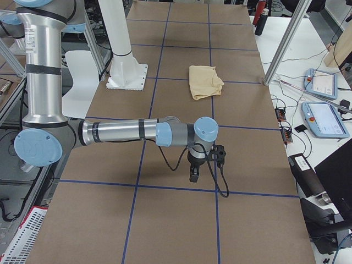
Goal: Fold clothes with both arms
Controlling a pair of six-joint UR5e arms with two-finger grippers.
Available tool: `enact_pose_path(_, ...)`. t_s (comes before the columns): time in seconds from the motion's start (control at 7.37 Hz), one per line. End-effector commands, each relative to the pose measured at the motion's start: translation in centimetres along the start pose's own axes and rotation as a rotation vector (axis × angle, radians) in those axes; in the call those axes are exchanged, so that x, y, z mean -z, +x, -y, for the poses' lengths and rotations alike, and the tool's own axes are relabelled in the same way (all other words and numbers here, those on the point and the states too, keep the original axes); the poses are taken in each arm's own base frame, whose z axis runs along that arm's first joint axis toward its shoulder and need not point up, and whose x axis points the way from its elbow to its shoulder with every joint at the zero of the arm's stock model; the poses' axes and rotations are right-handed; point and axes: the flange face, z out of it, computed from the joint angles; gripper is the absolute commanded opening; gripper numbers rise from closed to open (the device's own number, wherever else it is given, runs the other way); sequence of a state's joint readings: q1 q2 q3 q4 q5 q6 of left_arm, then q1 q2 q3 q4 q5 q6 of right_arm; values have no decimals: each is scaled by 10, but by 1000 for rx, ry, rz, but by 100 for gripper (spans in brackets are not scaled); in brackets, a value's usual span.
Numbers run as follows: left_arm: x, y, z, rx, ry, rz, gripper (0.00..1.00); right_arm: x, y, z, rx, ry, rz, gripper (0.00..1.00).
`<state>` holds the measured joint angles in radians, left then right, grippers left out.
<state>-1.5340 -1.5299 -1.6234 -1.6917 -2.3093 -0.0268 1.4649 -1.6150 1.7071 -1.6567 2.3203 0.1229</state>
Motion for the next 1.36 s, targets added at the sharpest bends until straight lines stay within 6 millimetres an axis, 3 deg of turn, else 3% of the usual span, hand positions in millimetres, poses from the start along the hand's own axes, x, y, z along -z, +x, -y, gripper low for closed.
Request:
enact_pose_path(0.0, 5, 5, 1, 9, -4, -7, 100, -1, 5, -1, 2, -2, -1, 100)
enact_pose_path(0.27, 3, 3, 0, 12, -7, -7, 100, 0, 13, -3, 22, 1, -1, 100)
enact_pose_path(1.22, 3, 4, 1, 9, -4, -7, 100, 4, 10, -1, 28, 9, 3, 100)
